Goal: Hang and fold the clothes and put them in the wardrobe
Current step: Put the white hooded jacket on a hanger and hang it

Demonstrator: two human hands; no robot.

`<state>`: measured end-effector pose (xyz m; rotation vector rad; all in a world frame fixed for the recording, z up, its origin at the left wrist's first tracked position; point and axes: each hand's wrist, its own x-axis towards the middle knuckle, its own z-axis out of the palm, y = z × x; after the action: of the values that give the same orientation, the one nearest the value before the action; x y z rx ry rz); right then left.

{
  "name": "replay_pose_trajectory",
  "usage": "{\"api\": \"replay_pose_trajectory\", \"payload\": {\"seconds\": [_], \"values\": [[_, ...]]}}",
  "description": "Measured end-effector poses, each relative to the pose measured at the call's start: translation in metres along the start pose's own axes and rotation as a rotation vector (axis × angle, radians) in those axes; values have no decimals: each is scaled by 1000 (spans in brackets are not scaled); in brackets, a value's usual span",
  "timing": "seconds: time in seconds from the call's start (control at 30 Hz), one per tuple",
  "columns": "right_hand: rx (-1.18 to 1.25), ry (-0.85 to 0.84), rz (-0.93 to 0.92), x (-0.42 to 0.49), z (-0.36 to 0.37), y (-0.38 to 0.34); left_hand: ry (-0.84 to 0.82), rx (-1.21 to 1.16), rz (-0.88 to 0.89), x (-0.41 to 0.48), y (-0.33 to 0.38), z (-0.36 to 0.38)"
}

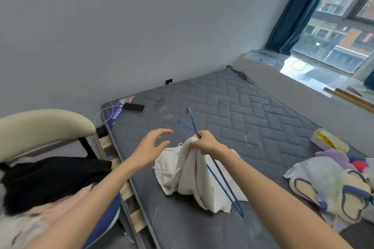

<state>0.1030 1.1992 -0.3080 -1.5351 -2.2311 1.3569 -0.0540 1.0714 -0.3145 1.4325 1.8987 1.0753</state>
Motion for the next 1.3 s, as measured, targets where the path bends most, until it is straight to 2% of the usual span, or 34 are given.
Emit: {"api": "replay_pose_trajectory", "payload": {"seconds": [0.13,0.27,0.4,0.57,0.73,0.83,1.03,1.17,1.3], "values": [[12,-82,-15,18,63,5,37,-28,-88,-44,-57,5],[53,-45,-56,40,111,17,89,-46,-125,-71,-112,23],[54,48,-138,63,152,40,148,-73,-136,-91,-163,51],[-191,169,-263,82,178,80,187,-106,-123,-100,-208,96],[-387,426,-396,110,180,117,209,-80,-95,-92,-225,133],[-407,519,-444,124,170,146,271,-88,-100,-87,-222,158],[-461,576,-492,128,105,206,306,-122,-154,-78,-182,217],[-535,637,-434,132,35,262,203,-80,-157,-61,-153,271],[-494,675,-269,134,-28,341,80,-33,-180,-45,-133,329]]}}
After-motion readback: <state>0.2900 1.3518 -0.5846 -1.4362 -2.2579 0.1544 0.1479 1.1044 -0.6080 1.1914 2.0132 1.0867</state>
